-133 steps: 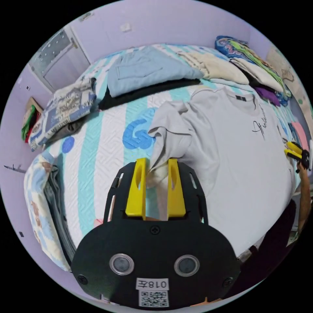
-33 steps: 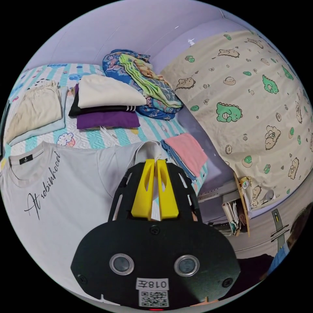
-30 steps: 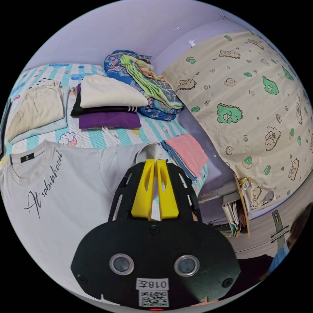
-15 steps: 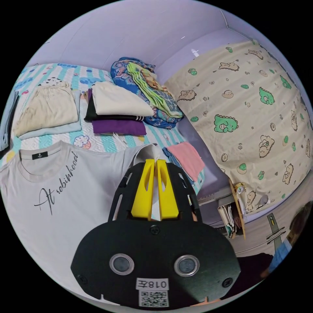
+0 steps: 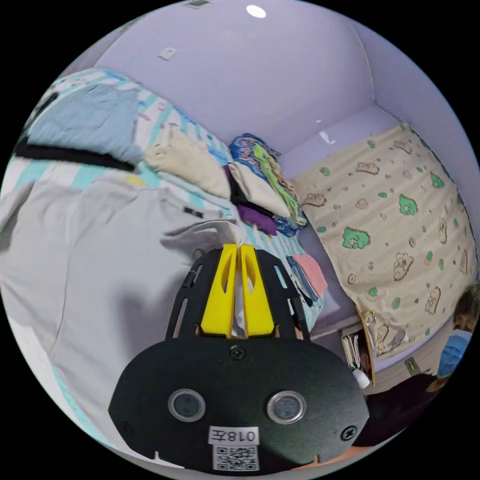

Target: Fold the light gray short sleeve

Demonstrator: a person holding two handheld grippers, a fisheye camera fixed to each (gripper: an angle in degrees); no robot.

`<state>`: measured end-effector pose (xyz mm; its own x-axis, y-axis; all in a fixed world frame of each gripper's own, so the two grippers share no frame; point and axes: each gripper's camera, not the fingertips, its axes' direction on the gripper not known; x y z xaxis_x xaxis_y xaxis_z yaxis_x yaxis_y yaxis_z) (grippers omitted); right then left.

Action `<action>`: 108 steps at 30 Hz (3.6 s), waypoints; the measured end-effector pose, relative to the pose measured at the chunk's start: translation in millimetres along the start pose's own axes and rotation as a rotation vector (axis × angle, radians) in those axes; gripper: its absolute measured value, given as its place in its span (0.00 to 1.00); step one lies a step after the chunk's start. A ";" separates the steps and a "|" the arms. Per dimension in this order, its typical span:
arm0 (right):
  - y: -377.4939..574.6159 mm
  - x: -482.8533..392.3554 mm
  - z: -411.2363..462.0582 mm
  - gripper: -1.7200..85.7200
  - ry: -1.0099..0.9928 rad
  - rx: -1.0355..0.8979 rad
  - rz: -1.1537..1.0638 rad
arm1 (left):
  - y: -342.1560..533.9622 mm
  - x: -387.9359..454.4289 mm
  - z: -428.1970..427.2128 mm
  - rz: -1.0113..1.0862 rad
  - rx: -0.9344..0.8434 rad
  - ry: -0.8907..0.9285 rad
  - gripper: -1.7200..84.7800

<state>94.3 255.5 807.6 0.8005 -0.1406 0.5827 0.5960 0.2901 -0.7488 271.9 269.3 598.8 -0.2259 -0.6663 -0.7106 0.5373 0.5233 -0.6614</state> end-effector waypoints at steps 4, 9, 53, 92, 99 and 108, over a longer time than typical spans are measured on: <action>-16.8 4.1 12.9 0.02 -0.037 -0.029 0.033 | 34.3 -42.3 2.7 -0.040 0.028 0.025 0.01; -32.3 -7.7 -3.4 0.03 -0.081 0.028 0.039 | 46.7 -46.5 0.4 0.052 0.035 -0.011 0.01; -28.9 -39.8 23.0 0.11 -0.002 0.082 0.609 | 469.0 -44.6 -216.2 0.112 0.204 -0.013 0.08; -550.1 -18.6 -26.9 0.04 0.681 0.049 -0.144 | 387.4 -323.0 -47.4 -0.005 0.428 0.321 0.09; -556.1 -40.3 -48.4 0.03 0.796 0.259 -0.121 | 396.3 -333.4 -48.5 -0.025 0.455 0.323 0.09; -585.8 -8.9 -37.6 0.11 0.789 0.273 0.106 | 407.6 -343.3 -56.2 -0.065 0.499 0.277 0.09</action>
<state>-259.6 51.2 1229.2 0.7213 -0.6912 0.0456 0.5602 0.5433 -0.6253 522.8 741.1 559.6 -0.4394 -0.4892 -0.7534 0.8185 0.1275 -0.5602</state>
